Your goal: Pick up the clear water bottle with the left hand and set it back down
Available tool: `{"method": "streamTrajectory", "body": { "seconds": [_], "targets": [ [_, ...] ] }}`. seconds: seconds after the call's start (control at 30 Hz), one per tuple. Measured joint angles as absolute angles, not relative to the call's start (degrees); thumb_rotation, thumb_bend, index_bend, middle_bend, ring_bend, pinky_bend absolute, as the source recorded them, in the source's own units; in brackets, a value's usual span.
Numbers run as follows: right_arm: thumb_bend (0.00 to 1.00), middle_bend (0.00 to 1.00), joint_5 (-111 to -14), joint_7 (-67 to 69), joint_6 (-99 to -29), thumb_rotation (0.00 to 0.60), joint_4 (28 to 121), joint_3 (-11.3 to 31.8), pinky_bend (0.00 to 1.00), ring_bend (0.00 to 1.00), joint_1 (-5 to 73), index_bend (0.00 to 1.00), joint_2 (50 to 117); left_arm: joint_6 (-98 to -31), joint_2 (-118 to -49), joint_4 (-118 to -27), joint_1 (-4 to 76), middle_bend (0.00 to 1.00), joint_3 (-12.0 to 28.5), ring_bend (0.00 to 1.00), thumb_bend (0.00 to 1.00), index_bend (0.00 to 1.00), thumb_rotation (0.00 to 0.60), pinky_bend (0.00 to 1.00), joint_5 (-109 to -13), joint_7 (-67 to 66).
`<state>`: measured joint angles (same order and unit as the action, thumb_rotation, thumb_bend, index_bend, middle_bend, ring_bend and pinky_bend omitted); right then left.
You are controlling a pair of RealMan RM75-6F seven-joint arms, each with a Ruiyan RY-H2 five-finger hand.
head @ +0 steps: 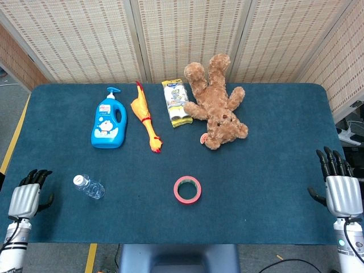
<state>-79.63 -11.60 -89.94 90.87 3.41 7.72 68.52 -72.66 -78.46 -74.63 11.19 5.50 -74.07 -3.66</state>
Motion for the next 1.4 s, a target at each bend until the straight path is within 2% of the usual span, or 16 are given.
{"method": "streamTrajectory", "body": {
  "seconds": [0.37,0.7,0.9,1.1,1.4],
  "targets": [
    [0.10,0.00,-84.54,-7.76,-93.15,0.600,89.45,3.36,0.16,0.00,5.92,0.00,68.93,-72.14,-78.19,-75.55,11.17,0.14,5.45,0.07,0.38,0.18,0.600,0.22,-73.32,-4.31],
    [0.10,0.00,-88.19,-1.90,-96.19,0.600,86.61,3.94,0.16,0.00,4.91,0.00,70.04,-69.66,-76.87,-78.23,11.35,0.03,5.48,0.03,0.38,0.01,0.600,0.20,-72.13,-1.80],
    [0.10,0.00,-89.37,0.61,-95.20,0.600,85.96,3.68,0.16,0.00,4.89,0.00,69.30,-67.94,-75.04,-82.56,11.23,0.01,6.12,0.03,0.38,0.00,0.600,0.20,-71.89,7.57],
    [0.10,0.00,-89.69,1.93,-93.96,0.600,86.09,3.87,0.16,0.00,5.10,0.00,68.40,-63.02,-73.97,-86.00,12.31,0.00,6.95,0.02,0.38,0.00,0.600,0.20,-71.89,19.62],
    [0.10,0.00,-90.27,2.82,-93.24,0.600,86.13,3.81,0.16,0.00,4.93,0.00,67.79,-61.70,-76.09,-87.29,13.62,0.00,7.65,0.01,0.38,0.00,0.600,0.20,-73.23,25.52]
  ]
}}
